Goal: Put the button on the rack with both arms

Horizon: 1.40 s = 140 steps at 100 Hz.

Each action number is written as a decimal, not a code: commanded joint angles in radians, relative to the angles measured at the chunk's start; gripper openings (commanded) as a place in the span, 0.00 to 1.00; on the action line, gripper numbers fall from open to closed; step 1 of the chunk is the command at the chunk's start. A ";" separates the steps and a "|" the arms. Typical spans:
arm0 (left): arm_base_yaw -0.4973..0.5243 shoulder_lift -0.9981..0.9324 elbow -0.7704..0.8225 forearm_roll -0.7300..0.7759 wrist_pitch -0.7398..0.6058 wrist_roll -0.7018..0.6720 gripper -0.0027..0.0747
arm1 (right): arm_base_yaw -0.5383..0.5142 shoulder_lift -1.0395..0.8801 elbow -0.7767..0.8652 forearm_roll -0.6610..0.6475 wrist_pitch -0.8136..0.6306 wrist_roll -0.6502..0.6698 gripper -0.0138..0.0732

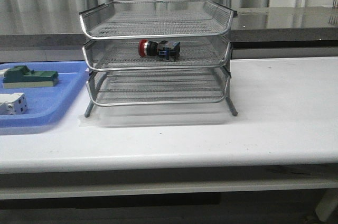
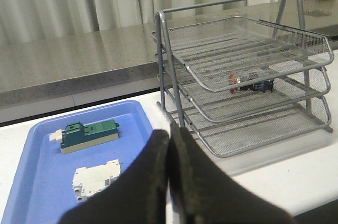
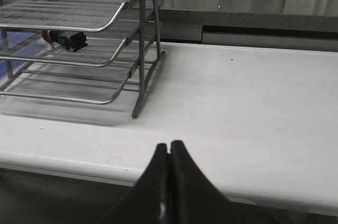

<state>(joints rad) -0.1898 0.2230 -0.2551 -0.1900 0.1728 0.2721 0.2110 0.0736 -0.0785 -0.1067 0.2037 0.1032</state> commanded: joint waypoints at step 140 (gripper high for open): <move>0.002 0.007 -0.028 -0.011 -0.087 -0.011 0.01 | -0.129 -0.098 0.089 0.052 -0.215 -0.005 0.09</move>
<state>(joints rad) -0.1898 0.2230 -0.2551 -0.1900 0.1728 0.2721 0.0886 -0.0104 0.0270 -0.0555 0.0754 0.1032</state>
